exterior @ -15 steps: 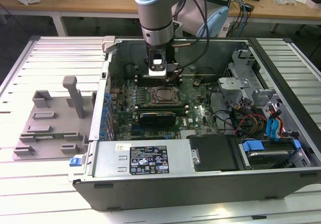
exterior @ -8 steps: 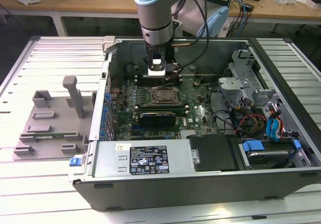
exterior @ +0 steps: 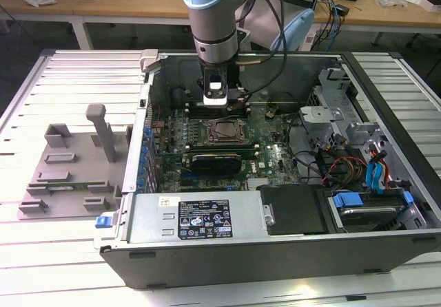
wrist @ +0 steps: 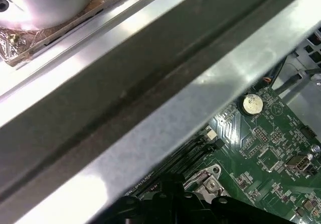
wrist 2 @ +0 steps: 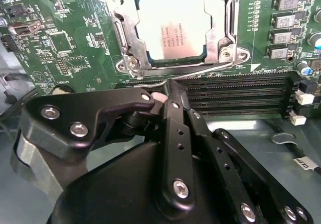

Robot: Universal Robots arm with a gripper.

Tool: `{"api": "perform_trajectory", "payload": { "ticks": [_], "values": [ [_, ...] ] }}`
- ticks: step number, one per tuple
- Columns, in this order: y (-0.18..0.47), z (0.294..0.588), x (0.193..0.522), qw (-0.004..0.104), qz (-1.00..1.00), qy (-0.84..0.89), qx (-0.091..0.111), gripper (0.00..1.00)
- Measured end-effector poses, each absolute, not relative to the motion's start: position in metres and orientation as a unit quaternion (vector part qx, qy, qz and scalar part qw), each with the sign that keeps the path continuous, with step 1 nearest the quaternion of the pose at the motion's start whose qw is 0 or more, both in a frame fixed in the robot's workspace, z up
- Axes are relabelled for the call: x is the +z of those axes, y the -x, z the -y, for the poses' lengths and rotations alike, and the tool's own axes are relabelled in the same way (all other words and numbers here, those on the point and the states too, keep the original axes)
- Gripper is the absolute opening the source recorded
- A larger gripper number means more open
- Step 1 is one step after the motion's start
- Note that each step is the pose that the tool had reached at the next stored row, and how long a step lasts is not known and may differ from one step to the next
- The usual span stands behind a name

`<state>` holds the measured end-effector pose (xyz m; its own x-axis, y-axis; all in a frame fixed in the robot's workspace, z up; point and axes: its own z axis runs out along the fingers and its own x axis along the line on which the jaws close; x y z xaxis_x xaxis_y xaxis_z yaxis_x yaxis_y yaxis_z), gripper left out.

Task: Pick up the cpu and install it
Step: 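Install the first cpu locking lever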

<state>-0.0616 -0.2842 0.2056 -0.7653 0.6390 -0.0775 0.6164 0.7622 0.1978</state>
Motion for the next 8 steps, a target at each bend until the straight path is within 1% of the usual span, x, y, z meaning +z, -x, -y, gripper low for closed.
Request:
{"api": "perform_trajectory", "payload": {
  "ticks": [8],
  "values": [
    [0.0610, 0.2842, 0.2025, 0.070, -0.936, -0.336, 0.080, 0.11]
  ]
}}
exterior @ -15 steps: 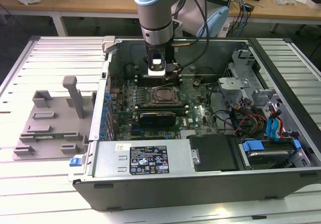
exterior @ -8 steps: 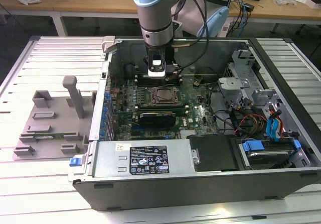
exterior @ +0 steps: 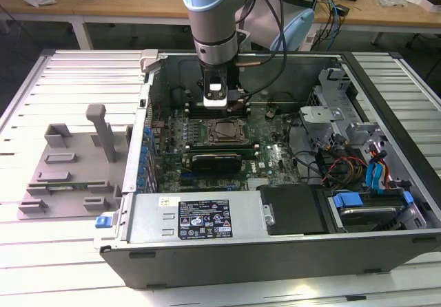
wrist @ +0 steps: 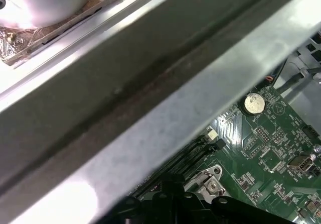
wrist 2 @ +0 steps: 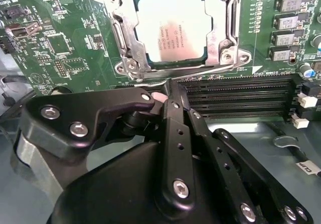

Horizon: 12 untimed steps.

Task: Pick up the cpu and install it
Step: 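Install the first cpu locking lever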

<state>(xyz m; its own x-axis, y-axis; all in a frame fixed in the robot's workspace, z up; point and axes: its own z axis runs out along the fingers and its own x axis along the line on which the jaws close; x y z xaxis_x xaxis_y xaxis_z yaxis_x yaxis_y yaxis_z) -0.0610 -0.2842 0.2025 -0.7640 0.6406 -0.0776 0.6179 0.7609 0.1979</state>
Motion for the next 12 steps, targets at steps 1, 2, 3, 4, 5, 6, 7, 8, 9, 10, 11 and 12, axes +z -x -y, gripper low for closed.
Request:
{"api": "perform_trajectory", "payload": {
  "ticks": [1, 2, 3, 4, 5, 6, 7, 8, 9, 10, 11, 12],
  "values": [
    [0.0608, 0.2841, 0.2020, 0.070, -0.936, -0.337, 0.080, 0.11],
    [0.0606, 0.2842, 0.2018, 0.070, -0.935, -0.337, 0.080, 0.11],
    [0.0606, 0.2842, 0.2017, 0.070, -0.935, -0.338, 0.080, 0.11],
    [0.0605, 0.2842, 0.2017, 0.071, -0.935, -0.338, 0.080, 0.11],
    [0.0604, 0.2842, 0.2016, 0.071, -0.935, -0.339, 0.080, 0.11],
    [0.0604, 0.2842, 0.2016, 0.071, -0.935, -0.340, 0.080, 0.11],
    [0.0603, 0.2842, 0.2016, 0.071, -0.934, -0.340, 0.080, 0.11],
    [0.0602, 0.2841, 0.2015, 0.071, -0.934, -0.341, 0.080, 0.11],
    [0.0601, 0.2841, 0.2014, 0.071, -0.934, -0.342, 0.079, 0.11],
    [0.0600, 0.2842, 0.2011, 0.071, -0.933, -0.343, 0.079, 0.11],
    [0.0600, 0.2841, 0.2009, 0.071, -0.933, -0.344, 0.079, 0.11],
    [0.0599, 0.2842, 0.2007, 0.071, -0.933, -0.344, 0.079, 0.11]
  ]
}}
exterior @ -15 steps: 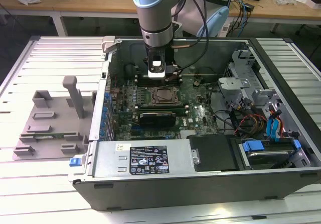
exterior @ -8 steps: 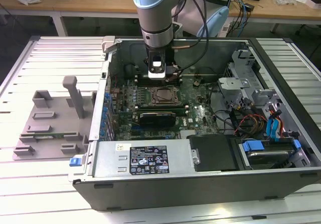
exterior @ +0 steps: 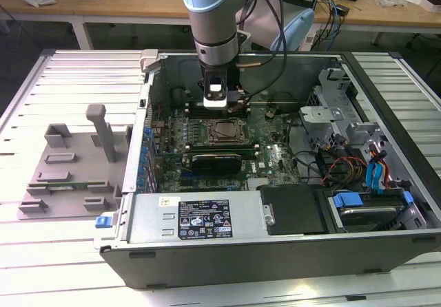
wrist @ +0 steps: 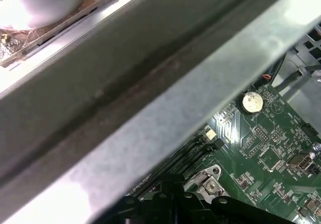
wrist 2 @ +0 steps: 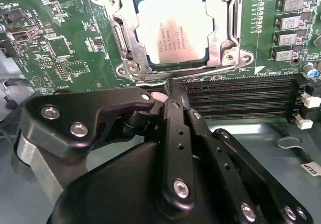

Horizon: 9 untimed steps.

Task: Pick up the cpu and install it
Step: 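Install the first cpu locking lever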

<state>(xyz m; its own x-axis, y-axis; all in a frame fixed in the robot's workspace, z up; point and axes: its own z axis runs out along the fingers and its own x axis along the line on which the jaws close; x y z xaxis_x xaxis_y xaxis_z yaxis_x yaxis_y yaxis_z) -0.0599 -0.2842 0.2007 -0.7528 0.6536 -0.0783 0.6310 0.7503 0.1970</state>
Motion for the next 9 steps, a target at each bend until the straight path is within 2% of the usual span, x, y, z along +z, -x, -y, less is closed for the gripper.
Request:
{"api": "perform_trajectory", "payload": {
  "ticks": [9],
  "values": [
    [0.0592, 0.2842, 0.1982, 0.072, -0.930, -0.351, 0.079, 0.11]
  ]
}}
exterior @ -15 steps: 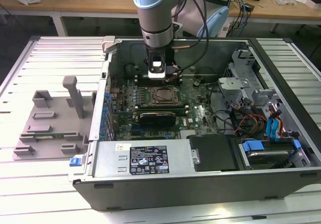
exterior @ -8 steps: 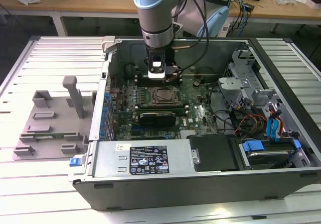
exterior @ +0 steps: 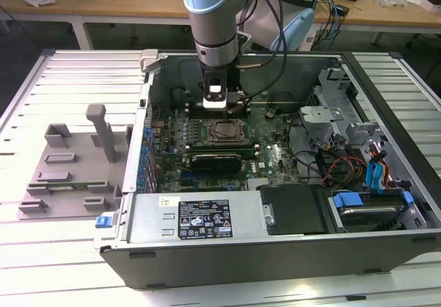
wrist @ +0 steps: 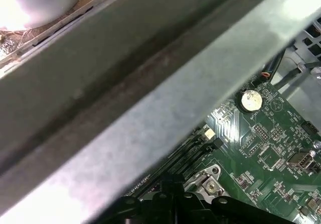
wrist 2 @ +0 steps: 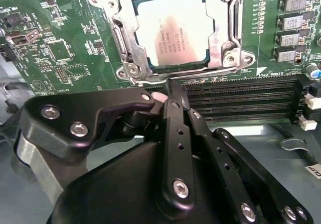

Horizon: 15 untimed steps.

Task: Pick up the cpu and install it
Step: 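Install the first cpu locking lever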

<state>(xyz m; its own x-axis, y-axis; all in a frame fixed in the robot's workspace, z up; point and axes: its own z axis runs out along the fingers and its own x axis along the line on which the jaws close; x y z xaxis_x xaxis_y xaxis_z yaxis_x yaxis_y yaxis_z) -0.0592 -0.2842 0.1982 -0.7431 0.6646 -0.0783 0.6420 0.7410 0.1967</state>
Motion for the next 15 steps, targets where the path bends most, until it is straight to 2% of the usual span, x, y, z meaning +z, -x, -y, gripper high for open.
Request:
{"api": "perform_trajectory", "payload": {
  "ticks": [15],
  "values": [
    [0.0531, 0.2841, 0.2069, 0.073, -0.926, -0.363, 0.078, 0.11]
  ]
}}
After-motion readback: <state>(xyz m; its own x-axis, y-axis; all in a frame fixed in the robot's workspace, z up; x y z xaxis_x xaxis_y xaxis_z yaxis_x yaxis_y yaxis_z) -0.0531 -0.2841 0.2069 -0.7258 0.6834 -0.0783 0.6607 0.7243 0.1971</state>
